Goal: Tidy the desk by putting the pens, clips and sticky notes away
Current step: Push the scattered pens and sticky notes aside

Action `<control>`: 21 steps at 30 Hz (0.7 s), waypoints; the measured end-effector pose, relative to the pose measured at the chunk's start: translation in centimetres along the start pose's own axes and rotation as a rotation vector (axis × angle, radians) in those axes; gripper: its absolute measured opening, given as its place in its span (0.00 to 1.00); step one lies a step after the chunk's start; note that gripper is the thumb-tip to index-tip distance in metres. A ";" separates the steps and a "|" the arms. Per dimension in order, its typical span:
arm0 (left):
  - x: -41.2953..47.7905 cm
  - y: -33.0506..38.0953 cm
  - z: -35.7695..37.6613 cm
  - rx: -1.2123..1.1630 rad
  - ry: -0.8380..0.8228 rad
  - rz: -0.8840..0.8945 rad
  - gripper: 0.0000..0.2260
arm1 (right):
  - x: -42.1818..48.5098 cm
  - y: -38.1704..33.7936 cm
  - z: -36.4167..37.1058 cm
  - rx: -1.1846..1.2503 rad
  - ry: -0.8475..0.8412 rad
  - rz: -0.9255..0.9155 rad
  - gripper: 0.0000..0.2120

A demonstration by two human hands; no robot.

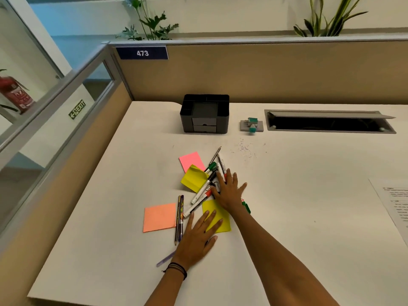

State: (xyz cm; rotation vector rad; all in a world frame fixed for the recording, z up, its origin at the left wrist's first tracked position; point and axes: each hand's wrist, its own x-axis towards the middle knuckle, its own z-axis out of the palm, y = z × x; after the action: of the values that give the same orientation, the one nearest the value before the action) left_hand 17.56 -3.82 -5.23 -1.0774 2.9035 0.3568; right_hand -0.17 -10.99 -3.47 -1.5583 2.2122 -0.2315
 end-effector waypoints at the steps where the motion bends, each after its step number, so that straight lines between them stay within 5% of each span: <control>1: -0.3 -0.6 -0.1 -0.002 0.002 -0.003 0.23 | 0.1 -0.6 0.2 0.007 -0.001 -0.001 0.30; 21: -6.2 -8.0 -1.9 0.012 0.055 -0.065 0.22 | -0.6 -9.2 3.5 0.065 -0.021 -0.009 0.28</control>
State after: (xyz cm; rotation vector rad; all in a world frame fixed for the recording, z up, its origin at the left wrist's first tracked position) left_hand 27.55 -6.21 -4.36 -1.1958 2.9054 0.3112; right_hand 9.44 -13.33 -3.02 -1.5293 2.1609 -0.2851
